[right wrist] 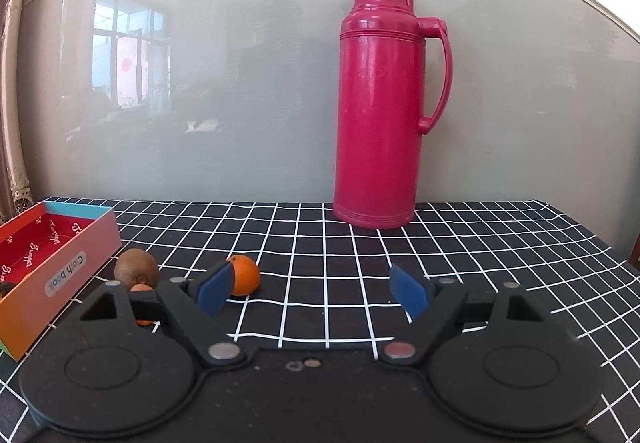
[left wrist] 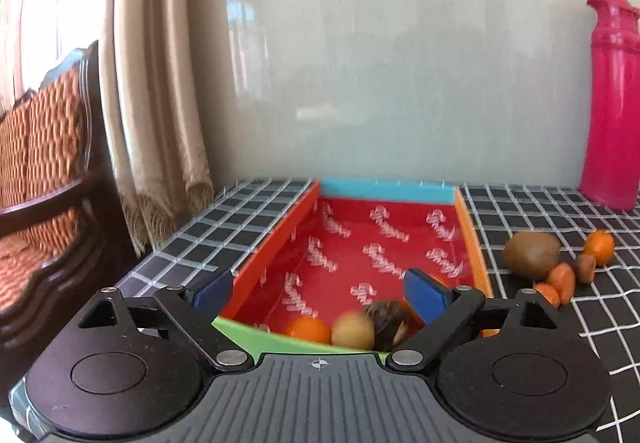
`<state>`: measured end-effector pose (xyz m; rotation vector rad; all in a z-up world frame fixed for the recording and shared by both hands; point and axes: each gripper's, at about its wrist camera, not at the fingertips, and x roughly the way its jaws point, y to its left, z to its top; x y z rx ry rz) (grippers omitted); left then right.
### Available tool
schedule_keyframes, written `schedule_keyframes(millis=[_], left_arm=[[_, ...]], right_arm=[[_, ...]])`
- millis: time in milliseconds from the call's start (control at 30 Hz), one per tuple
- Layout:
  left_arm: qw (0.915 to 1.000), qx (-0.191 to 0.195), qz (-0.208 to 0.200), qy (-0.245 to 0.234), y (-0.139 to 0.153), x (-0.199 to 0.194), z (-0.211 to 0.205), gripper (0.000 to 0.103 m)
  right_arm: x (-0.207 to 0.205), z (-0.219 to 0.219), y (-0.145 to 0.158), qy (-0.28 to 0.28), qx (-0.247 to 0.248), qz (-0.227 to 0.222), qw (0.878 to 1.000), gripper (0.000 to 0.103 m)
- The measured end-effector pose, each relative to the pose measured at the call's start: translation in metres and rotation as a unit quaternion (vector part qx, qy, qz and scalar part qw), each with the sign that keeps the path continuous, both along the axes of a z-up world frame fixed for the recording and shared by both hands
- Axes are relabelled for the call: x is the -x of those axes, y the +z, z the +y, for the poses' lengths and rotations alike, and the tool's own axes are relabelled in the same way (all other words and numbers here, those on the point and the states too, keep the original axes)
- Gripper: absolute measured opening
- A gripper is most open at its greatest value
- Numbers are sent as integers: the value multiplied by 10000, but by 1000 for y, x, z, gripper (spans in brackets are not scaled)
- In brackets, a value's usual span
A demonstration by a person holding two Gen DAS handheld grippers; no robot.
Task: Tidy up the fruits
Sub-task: 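Withdraw the left tool from the box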
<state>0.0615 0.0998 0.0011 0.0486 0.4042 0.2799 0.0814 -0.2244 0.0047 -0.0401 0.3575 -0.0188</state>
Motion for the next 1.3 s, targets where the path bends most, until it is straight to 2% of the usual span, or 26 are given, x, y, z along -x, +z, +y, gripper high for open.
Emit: schedule_keyframes(millis=[67, 200, 933, 1133, 1300], left_arm=[[10000, 34, -11, -50, 1, 0, -1, 92], [9999, -104, -118, -60, 3, 3, -4, 100], [9997, -65, -172, 181, 3, 16, 33, 101], [9996, 52, -155, 225, 2, 19, 45, 101], [9991, 37, -278, 307, 2, 28, 54, 101]], right_arm=[[0, 0, 0, -1, -1, 17, 10000, 85], [-1, 3, -1, 17, 3, 28, 10000, 85], [-8, 55, -6, 560, 245, 64, 9981, 85], [-10, 76, -8, 791, 397, 28, 9961, 85], [-16, 90, -9, 918, 398, 27, 9950, 85]])
